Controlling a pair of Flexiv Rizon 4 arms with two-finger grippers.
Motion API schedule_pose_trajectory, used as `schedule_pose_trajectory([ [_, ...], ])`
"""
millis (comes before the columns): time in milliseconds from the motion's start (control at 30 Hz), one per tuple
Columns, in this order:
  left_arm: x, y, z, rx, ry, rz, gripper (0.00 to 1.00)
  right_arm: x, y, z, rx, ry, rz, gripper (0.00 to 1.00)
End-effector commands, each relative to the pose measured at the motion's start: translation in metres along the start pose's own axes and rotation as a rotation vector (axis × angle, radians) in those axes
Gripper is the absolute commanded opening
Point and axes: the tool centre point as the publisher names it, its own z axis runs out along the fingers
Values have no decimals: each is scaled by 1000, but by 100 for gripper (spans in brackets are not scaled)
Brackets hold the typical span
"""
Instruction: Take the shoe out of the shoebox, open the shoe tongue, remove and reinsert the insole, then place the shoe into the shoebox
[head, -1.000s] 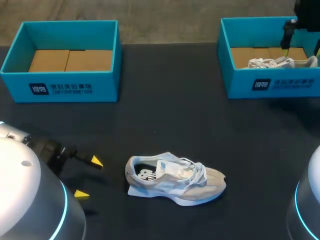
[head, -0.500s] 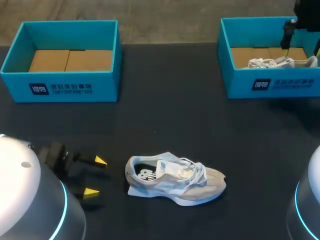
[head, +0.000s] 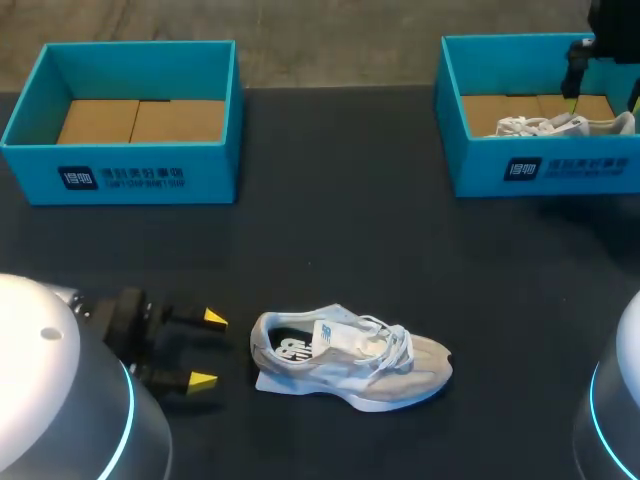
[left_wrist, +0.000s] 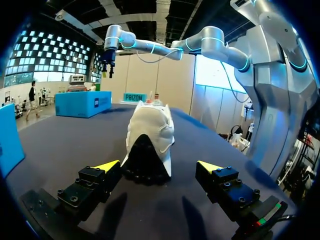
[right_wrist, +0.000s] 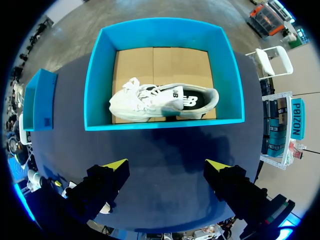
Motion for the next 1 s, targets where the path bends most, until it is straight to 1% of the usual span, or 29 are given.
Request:
schedule_pose_trajectory([
  [33,-8,5,8,3,11,5,100,0,-1,0,-2,0,0,100],
  [400,-18,6,26,16,22,-14,100,0,-1,0,-2,0,0,100],
  [600,-14,9,37,14,48,-10,100,0,-1,0,-2,0,0,100],
  [1000,-17,7,49,25,56,-3,100,0,-1,0,-2,0,0,100],
])
